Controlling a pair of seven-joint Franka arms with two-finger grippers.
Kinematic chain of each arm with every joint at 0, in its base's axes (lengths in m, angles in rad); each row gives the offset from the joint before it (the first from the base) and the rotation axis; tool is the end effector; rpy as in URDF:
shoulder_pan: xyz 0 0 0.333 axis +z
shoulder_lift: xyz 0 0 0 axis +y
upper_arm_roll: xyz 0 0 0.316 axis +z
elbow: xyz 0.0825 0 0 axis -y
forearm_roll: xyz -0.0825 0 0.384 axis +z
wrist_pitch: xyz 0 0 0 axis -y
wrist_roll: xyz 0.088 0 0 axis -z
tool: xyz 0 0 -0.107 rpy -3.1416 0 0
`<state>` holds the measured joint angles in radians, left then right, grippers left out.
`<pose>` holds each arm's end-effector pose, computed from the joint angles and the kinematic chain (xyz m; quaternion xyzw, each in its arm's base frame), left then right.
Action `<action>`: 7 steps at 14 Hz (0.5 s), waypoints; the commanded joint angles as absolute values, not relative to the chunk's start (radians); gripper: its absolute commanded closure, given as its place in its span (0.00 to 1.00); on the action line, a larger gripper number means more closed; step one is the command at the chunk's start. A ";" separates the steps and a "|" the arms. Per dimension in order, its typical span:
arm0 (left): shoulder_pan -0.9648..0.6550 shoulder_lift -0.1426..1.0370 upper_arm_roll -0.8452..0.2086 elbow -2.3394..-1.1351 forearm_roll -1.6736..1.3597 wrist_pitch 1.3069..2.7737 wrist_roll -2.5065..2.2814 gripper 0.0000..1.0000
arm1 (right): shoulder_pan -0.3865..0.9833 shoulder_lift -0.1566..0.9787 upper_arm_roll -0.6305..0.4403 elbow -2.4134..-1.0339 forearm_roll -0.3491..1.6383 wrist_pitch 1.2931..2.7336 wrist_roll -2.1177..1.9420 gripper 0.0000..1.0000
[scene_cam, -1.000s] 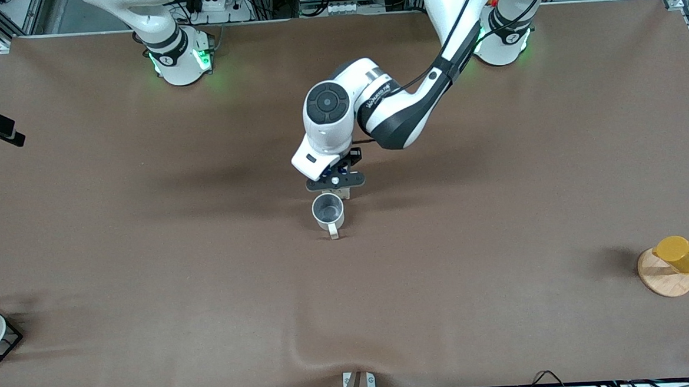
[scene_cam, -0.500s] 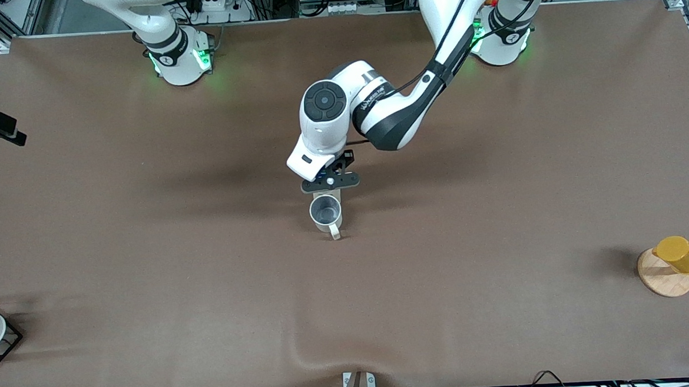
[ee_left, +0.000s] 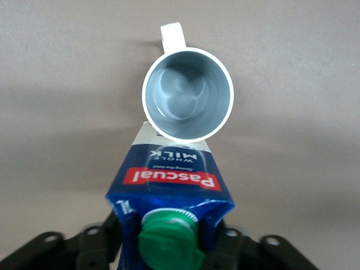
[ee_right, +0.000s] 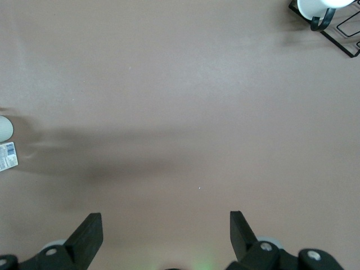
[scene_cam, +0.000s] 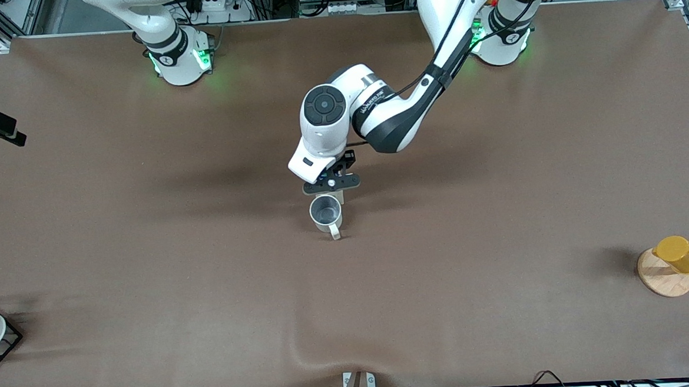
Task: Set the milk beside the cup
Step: 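Carry the milk carton beside the mug and lower it with the left gripper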
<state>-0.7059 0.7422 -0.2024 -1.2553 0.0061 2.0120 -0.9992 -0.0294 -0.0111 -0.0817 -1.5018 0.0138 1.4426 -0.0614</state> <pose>0.4899 -0.5649 0.3283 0.9953 0.0710 -0.0448 0.0491 0.5348 -0.0583 0.6517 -0.9994 0.0241 0.0233 0.0094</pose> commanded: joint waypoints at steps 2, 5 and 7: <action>-0.707 0.720 -0.193 -1.230 0.003 2.019 -1.011 0.00 | -0.020 -0.009 -0.084 -1.497 0.009 1.443 -0.048 0.00; -0.672 0.611 -0.193 -1.235 -0.002 1.950 -1.014 0.00 | -0.020 -0.009 -0.084 -1.497 0.009 1.443 -0.051 0.00; -0.657 0.533 -0.192 -1.235 0.002 1.853 -1.009 0.00 | -0.018 -0.009 -0.084 -1.497 0.009 1.443 -0.051 0.00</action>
<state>-0.6729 0.6382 -0.1993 -1.2042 0.0061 1.9380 -1.0006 -0.0266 -0.0095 -0.0820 -1.5025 0.0138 1.4428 -0.0613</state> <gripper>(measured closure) 0.000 0.000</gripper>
